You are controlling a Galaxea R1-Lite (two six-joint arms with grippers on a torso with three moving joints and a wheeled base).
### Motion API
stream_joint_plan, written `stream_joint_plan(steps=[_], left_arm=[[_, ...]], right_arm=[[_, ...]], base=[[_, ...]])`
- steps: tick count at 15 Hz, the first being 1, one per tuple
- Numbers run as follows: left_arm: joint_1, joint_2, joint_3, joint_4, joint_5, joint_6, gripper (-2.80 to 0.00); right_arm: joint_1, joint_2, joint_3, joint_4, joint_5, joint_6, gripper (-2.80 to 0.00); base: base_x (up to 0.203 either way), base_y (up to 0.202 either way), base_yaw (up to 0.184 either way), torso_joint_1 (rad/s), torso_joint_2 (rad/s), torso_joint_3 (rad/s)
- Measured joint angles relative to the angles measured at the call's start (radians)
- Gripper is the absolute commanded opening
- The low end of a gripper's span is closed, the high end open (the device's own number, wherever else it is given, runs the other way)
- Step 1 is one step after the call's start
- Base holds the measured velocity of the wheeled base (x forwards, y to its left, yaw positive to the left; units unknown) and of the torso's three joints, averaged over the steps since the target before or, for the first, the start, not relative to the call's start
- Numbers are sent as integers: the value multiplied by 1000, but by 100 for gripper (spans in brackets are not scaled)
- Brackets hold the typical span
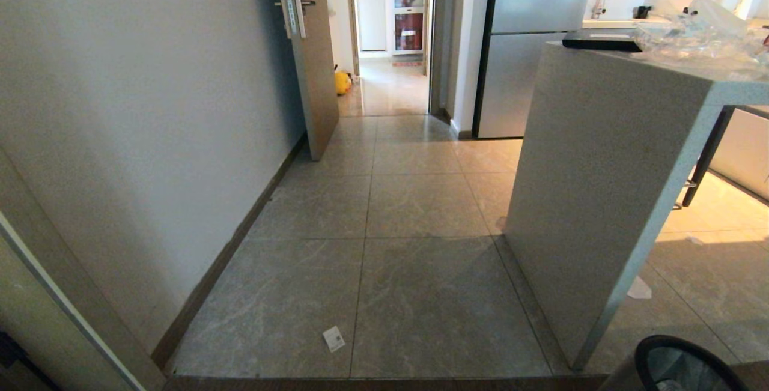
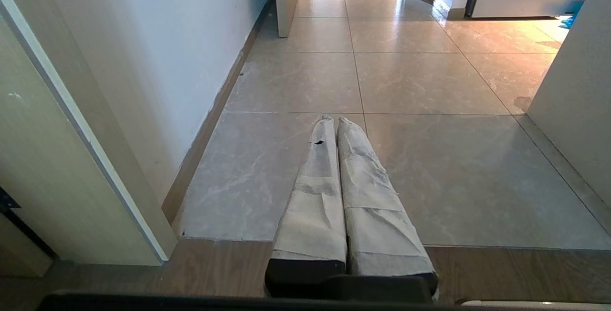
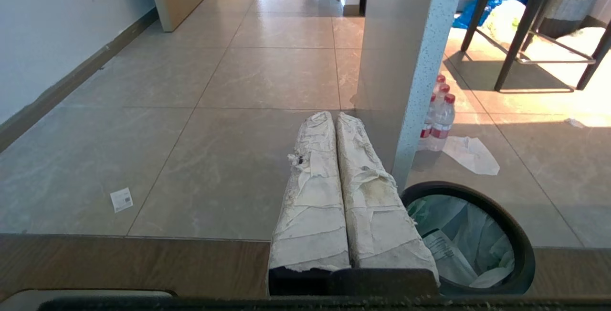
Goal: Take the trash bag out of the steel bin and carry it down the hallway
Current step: Place the outer trash can on the ground
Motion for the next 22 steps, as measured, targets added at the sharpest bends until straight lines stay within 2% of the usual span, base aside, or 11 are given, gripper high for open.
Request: stream_joint_plan(steps=[8,22], left_arm=[[0,0,0,-2,0,-6,-280],[0,0,0,-6,0,-21,-280]], right_arm=[[0,0,0,0,-1,2,-280],[0,0,0,2,1,-4,-280]], base=[[0,0,0,1,1,-15],[0,0,0,2,2,-193]])
